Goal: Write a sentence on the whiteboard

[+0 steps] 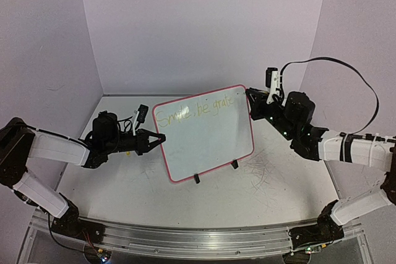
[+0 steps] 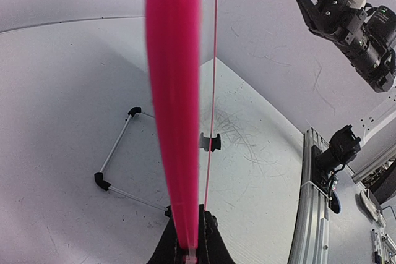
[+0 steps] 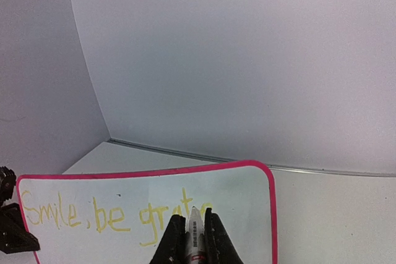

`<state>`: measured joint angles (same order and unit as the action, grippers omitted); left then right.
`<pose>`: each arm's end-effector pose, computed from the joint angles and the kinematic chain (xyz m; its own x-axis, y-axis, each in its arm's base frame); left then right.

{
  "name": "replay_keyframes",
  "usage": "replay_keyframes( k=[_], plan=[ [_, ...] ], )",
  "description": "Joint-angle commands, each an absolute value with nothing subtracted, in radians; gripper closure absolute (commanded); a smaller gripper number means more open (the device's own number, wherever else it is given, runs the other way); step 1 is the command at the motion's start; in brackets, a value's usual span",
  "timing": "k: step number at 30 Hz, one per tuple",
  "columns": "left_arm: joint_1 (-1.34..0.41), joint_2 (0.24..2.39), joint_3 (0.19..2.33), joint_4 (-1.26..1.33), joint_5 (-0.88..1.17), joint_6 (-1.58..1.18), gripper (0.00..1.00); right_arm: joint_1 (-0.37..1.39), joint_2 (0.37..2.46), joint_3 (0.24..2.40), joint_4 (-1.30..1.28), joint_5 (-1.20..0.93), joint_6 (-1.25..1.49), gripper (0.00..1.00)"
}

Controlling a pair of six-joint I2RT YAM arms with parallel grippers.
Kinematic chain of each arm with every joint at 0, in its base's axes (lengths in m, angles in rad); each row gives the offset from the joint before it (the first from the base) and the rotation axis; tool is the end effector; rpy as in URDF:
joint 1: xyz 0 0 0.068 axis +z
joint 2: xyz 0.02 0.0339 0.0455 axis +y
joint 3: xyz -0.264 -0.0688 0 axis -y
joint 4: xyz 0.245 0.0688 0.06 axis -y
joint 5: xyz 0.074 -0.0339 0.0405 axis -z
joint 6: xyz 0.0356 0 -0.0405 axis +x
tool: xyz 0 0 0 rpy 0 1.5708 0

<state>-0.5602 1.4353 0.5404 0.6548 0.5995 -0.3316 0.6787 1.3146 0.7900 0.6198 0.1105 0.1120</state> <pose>0.2306 -0.1684 0.1969 -0.4844 -0.0134 -0.8747 0.7882 0.4271 -0.4431 0.2392 0.1878 0.3085 0.0133 0.1535 -0.9881 -0.5434 0.8306 0.1217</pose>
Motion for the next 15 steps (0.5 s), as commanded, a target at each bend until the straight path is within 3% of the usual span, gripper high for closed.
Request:
replay_keyframes(
  k=[1,15],
  plan=[
    [-0.551,1.432,0.539,0.654,0.561,-0.265,1.0,0.637,1.364,0.82,0.647,0.053,0.096,1.0],
    [-0.551,1.414,0.532,0.651,0.549,-0.265,1.0,0.635,1.464,0.911,0.683,0.118,0.1,1.0]
  ],
)
